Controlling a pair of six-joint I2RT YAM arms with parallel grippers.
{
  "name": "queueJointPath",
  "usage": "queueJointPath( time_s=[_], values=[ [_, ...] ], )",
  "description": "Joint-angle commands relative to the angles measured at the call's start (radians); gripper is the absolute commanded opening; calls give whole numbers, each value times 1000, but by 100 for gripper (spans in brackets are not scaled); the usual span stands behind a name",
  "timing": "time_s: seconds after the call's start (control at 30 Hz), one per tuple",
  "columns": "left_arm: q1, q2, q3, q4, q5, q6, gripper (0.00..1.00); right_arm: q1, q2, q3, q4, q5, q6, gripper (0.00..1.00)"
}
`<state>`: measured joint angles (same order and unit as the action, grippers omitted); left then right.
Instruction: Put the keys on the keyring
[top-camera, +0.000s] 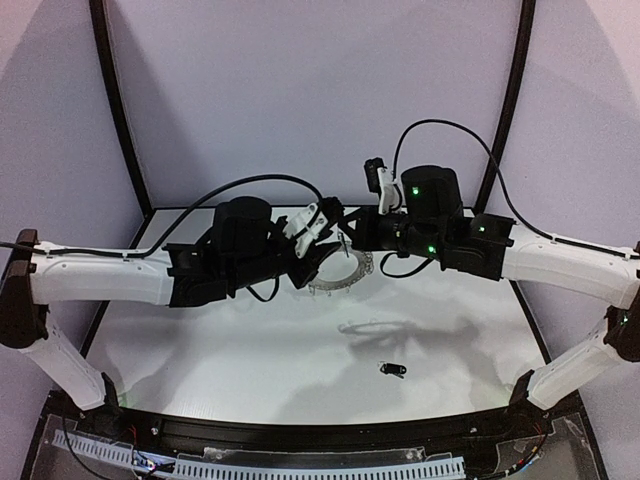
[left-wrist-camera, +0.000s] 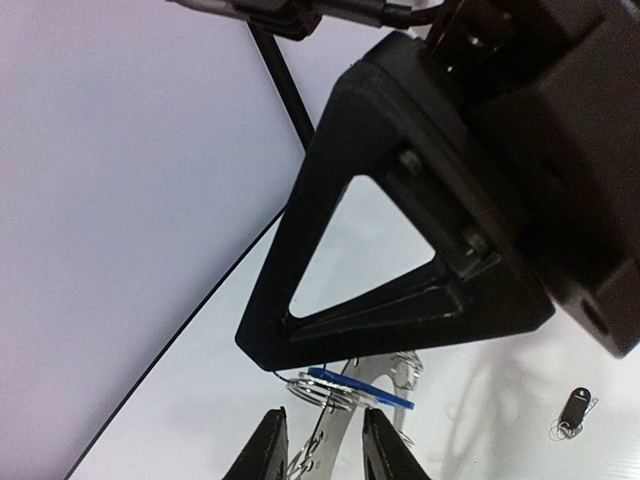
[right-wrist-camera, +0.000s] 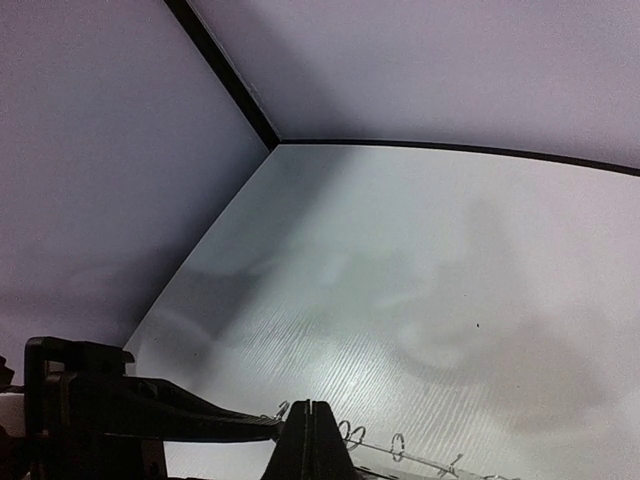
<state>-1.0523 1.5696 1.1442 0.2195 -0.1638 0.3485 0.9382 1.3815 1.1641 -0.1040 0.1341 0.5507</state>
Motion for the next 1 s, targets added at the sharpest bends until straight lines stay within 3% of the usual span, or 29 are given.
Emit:
queueJointPath(
  time_s=[0.0,0.3,0.53,0.97],
  values=[
    [-5,4,19,24,-14,-31,25,12,-32,-12,73,26,7,0],
    [-5,36,41,49,-1,-38,22,13,-23,-7,78,16,11,0],
    [-5,46,48,57,-32,-41,9,14,-26,-11,86,-8,6,0],
    [-5,64,60,78,-41,-39,11,26,-23,-6,78,-33,-6,0]
  ],
)
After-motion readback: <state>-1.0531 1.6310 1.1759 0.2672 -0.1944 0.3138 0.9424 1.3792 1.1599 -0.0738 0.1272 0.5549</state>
